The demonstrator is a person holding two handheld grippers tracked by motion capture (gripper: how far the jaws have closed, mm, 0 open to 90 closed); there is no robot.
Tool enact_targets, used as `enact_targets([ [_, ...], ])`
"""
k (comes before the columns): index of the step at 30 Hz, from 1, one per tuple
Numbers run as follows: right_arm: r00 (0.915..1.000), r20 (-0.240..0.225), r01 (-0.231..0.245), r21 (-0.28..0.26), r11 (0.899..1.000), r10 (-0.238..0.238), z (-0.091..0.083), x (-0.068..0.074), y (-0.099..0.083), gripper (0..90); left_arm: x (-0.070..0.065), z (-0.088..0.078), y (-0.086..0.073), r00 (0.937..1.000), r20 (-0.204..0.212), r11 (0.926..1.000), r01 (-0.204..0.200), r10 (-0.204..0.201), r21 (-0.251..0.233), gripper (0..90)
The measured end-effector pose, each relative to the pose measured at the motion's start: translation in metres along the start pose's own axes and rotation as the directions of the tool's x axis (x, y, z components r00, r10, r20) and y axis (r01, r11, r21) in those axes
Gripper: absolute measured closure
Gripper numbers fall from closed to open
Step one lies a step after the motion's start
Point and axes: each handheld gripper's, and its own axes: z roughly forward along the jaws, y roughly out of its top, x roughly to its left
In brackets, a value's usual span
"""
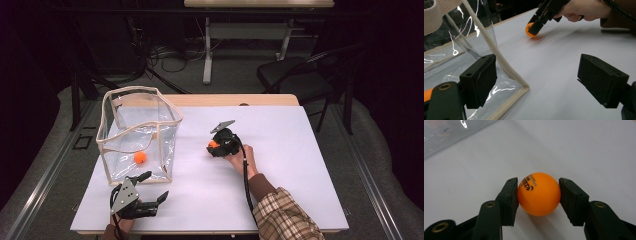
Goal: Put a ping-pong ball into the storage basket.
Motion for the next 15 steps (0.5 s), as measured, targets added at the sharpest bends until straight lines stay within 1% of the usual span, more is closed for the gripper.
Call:
enact_targets([
  [1, 1.0, 0.002, -0.002, -0.015, 1.0, 0.002, -0.002, 0.0, 0.0, 50.5, 0.0, 0.0, 0.0, 1.0, 0.0, 1.0, 0.0, 0.0, -0.001, 15.8],
  [4, 0.9999, 0.006, -0.008, -0.02, 1.0, 0.008, -0.005, 0.0, 0.001, 50.5, 0.0, 0.0, 0.0, 1.0, -0.001, 1.0, 0.0, 0.0, -0.002, 15.8],
  [5, 0.9999, 0.011, -0.003, -0.032, 0.999, 0.003, -0.007, -0.001, 0.001, 50.5, 0.0, 0.0, 0.0, 1.0, -0.001, 1.0, 0.0, 0.0, -0.002, 15.8],
  [10, 0.9998, 0.019, -0.008, -0.054, 0.999, 0.009, -0.013, -0.001, 0.001, 50.6, 0.0, 0.0, 0.0, 1.0, -0.002, 1.0, 0.0, 0.0, -0.003, 15.8],
  [15, 0.9995, 0.03, 0.0, -0.065, 0.998, 0.002, -0.018, 0.0, 0.002, 50.7, 0.0, 0.0, 0.0, 1.0, -0.003, 1.0, -0.001, 0.001, -0.003, 15.8],
])
